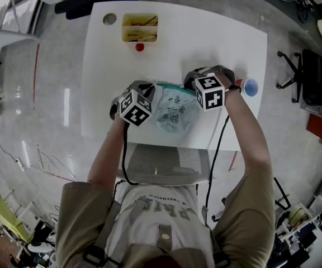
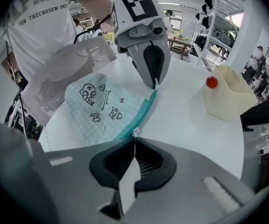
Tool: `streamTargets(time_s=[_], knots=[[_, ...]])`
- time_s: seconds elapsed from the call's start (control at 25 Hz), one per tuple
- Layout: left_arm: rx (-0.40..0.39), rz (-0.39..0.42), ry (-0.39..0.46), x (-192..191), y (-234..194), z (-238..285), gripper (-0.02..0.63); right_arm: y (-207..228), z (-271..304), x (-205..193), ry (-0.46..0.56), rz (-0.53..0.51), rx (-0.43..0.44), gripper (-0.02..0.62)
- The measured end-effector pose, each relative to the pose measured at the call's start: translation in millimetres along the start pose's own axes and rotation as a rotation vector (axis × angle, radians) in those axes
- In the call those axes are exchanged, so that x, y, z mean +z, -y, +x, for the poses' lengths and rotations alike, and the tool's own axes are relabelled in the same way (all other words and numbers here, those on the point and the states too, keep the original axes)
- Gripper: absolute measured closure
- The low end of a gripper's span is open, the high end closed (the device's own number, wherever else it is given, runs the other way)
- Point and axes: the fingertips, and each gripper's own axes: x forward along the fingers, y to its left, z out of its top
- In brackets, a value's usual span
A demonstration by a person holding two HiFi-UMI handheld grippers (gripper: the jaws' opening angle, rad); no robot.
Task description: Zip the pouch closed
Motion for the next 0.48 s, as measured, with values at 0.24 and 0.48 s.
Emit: streamTargets(time_s=[0.24, 0.48], knots=[[0.008, -0.003, -0.008, -3.9, -1.2, -2.9, 0.583, -6.1, 0.0, -6.1, -0.023, 0.001, 0.006, 0.591], [0.012, -0.004, -0.013, -5.4, 0.5, -3.2, 0.583, -10.2, -1.5, -9.7, -0.024, 0.019, 0.004, 0.591]])
